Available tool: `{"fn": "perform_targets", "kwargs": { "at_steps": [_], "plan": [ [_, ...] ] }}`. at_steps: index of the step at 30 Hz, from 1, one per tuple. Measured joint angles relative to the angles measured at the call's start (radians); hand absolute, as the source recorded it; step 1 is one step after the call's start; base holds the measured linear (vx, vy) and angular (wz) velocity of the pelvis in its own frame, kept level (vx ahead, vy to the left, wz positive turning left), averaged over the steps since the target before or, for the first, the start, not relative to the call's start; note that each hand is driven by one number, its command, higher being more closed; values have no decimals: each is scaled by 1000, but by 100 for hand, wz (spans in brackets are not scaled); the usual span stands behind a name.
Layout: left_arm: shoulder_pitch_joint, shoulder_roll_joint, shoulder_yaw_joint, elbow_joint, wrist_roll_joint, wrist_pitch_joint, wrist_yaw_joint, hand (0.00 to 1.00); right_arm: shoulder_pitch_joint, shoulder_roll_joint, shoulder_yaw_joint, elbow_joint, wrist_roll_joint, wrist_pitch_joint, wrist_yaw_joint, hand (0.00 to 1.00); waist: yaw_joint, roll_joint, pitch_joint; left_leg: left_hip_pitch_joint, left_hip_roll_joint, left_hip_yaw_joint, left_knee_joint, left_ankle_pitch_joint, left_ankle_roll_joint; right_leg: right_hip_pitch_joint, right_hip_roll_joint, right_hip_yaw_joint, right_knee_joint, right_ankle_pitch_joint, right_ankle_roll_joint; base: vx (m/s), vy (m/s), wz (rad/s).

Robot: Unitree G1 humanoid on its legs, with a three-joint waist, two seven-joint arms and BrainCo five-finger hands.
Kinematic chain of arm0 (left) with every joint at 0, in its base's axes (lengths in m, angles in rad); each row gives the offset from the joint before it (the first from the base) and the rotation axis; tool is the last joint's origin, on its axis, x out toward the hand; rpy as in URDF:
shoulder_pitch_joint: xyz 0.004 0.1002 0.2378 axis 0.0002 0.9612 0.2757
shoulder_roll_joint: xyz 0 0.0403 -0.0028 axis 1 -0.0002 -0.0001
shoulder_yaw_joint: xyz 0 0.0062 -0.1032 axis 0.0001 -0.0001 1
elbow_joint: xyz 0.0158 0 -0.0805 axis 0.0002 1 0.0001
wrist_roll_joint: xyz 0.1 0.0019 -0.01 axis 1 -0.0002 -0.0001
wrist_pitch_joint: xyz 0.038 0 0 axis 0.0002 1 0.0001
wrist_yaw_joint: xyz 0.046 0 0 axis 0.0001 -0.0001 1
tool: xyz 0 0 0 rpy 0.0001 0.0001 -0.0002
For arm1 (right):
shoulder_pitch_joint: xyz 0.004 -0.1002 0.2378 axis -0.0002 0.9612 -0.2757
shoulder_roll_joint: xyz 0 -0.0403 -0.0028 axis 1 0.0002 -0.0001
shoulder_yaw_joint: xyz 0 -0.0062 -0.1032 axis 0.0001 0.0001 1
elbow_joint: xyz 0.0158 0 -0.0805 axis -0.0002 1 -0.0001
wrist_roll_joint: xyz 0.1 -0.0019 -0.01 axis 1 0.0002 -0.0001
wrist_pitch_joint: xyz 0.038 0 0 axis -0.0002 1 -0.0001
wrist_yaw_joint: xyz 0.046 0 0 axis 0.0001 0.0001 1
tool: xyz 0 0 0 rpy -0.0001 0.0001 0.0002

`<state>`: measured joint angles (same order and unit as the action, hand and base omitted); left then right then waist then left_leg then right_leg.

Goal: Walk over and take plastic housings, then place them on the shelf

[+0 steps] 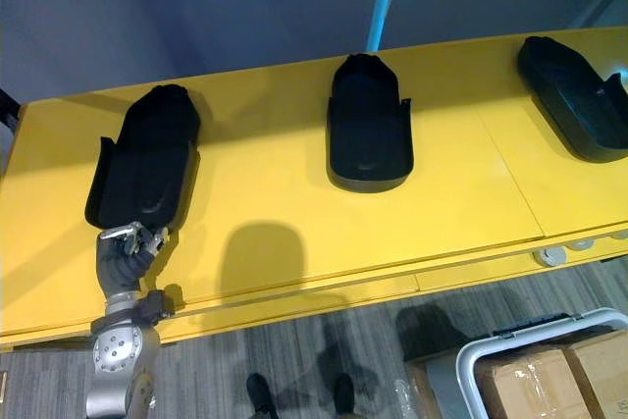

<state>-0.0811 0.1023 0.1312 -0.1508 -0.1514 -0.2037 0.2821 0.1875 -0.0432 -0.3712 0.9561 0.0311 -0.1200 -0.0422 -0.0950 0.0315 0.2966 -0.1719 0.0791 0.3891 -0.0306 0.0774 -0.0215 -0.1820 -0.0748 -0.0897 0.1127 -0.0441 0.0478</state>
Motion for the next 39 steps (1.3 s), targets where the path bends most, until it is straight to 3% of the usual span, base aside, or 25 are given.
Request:
{"fn": "perform_targets", "kwargs": {
  "at_steps": [8,9,13,16,21,23,24,25,26,27,29,30,32,33,34,35,36,37,38,39],
  "plan": [
    [-32,15,1,28,0,-4,12,100,-26,1,1,1,17,0,0,0,-1,-4,5,1,6,12,0,-1,-1,-6,6,13,0,3,-5,-2,-4,-4],
    [-45,18,0,41,0,-7,20,0,-34,1,1,1,17,0,0,0,-1,-5,5,0,6,16,0,-1,-1,-8,6,16,0,4,-7,-10,2,-8],
    [-64,20,-3,54,-1,-8,26,0,-37,1,1,2,23,0,-1,0,-3,-6,6,2,6,16,0,0,-1,-7,6,17,0,5,-8,-2,1,-1],
    [-3,13,-62,-19,-20,-6,13,0,-37,3,0,4,38,0,-2,0,-5,-9,8,19,5,13,-3,0,0,15,7,15,-7,5,-8,14,0,2],
    [158,-67,-150,-167,-26,-9,-17,0,-37,6,-3,8,38,0,-4,0,3,-11,8,77,10,14,-11,-9,-6,74,11,24,-21,4,-7,5,-6,-3],
    [209,-93,-173,-183,-25,-15,-15,0,-40,2,1,8,38,1,-8,0,23,-13,7,87,32,17,115,-81,-18,106,16,80,-13,0,-6,-20,-6,-34],
    [218,-96,-181,-184,-26,-18,-11,0,-41,1,3,9,38,2,-9,0,32,-16,7,80,42,-20,180,-112,-16,115,19,105,-5,-7,-1,-17,-16,-92],
    [242,-105,-198,-191,-34,-23,-5,0,-52,-9,30,1,38,6,-12,0,64,-17,3,49,66,-159,323,-179,-13,114,34,165,33,-20,-2,-2,-21,-153],
    [257,-121,-219,-197,-47,-26,-6,0,-66,-23,75,-25,39,11,-13,0,85,-11,-1,22,82,-323,459,-251,-36,102,69,232,82,-34,2,-36,49,-222],
    [260,-137,-252,-197,-50,-26,-10,0,-74,-37,106,-59,40,11,-16,0,99,4,-14,18,91,-472,569,-322,-87,75,119,306,147,-55,7,-113,187,-203],
    [255,-144,-303,-196,-46,-26,-24,0,-69,-34,133,-107,46,11,-16,0,110,4,-47,39,71,-616,664,-416,-133,10,183,408,274,-117,19,-205,328,-176],
    [249,-147,-322,-193,-42,-25,-30,0,-60,-30,136,-119,54,11,-16,0,103,4,-60,42,61,-634,676,-443,-130,-6,193,429,310,-133,23,-194,333,-122],
    [210,-149,-389,-184,-24,-25,-51,0,8,-13,128,-155,90,12,-14,0,53,-3,-84,68,36,-625,640,-539,-80,-62,189,459,389,-169,59,-168,313,-66],
    [186,-148,-397,-170,-10,-26,-50,0,53,20,95,-177,121,15,-14,0,51,-29,-84,80,12,-555,652,-542,-69,-70,180,526,390,-156,81,-145,317,-92],
    [173,-148,-397,-157,-9,-26,-48,0,79,29,88,-193,126,15,-14,0,53,-33,-87,84,10,-522,650,-540,-64,-69,178,556,374,-139,91,-125,315,-132],
    [155,-148,-397,-141,-6,-25,-48,0,110,40,76,-206,131,16,-14,0,51,-35,-93,91,9,-473,643,-536,-54,-69,174,590,335,-105,94,-97,251,-138],
    [136,-149,-396,-138,0,-25,-47,0,125,48,75,-214,142,20,-16,0,49,-34,-99,90,14,-404,630,-527,-34,-84,162,578,276,-30,80,-137,303,-156],
    [126,-149,-395,-138,0,-25,-47,0,132,50,68,-218,142,21,-17,0,56,-34,-100,93,22,-358,620,-521,-23,-99,150,523,246,18,67,-134,284,-200],
    [104,-149,-392,-134,1,-24,-47,0,128,52,58,-221,142,21,-18,0,64,-36,-101,99,41,-269,582,-497,7,-101,109,390,169,97,21,-168,271,-195],
    [85,-150,-393,-119,1,-22,-48,0,124,52,58,-222,139,22,-18,0,57,-41,-100,121,42,-198,543,-474,24,-123,56,241,213,85,27,-127,187,-184]
  ]
}}
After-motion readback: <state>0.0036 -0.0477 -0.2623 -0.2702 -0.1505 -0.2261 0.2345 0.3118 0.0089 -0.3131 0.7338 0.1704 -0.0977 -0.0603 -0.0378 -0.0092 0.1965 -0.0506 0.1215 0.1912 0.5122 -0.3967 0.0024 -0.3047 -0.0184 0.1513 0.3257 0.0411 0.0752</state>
